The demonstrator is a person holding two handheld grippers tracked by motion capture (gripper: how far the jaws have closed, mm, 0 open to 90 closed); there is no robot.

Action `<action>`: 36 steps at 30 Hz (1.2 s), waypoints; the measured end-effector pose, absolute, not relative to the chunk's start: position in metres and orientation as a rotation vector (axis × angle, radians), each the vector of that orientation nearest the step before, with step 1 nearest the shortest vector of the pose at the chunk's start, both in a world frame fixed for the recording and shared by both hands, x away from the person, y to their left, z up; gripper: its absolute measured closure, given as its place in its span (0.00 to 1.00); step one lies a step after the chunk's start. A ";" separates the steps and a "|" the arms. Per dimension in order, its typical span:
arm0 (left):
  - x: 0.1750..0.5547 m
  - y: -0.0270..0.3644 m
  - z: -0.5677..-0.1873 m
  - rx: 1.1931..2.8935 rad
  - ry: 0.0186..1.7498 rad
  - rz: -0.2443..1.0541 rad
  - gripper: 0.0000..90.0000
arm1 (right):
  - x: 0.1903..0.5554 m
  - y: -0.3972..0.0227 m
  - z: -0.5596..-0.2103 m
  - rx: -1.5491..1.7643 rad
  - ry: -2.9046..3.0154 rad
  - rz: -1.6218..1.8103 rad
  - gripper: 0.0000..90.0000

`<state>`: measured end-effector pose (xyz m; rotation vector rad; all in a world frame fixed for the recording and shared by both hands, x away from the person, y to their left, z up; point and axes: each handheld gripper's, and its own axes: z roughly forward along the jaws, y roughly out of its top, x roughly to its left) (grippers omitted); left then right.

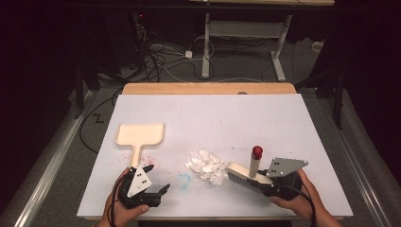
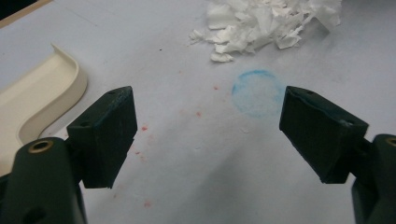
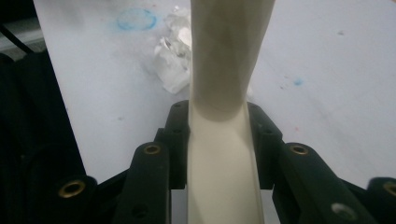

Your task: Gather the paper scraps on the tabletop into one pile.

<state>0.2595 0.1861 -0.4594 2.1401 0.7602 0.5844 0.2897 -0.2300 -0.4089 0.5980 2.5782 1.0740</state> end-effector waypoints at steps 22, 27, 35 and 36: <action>0.261 0.182 -0.461 2.157 0.763 0.582 0.20 | 0.301 -0.236 -0.381 0.594 2.491 1.212 0.75; 0.261 0.179 -0.461 2.170 0.752 0.590 0.20 | 0.289 -0.257 -0.373 0.620 2.460 1.209 0.75; 0.261 0.183 -0.460 2.161 0.762 0.595 0.20 | 0.279 -0.290 -0.373 0.634 2.555 1.154 0.75; 0.261 0.182 -0.460 2.162 0.763 0.594 0.20 | 0.279 -0.293 -0.374 0.637 2.575 1.136 0.75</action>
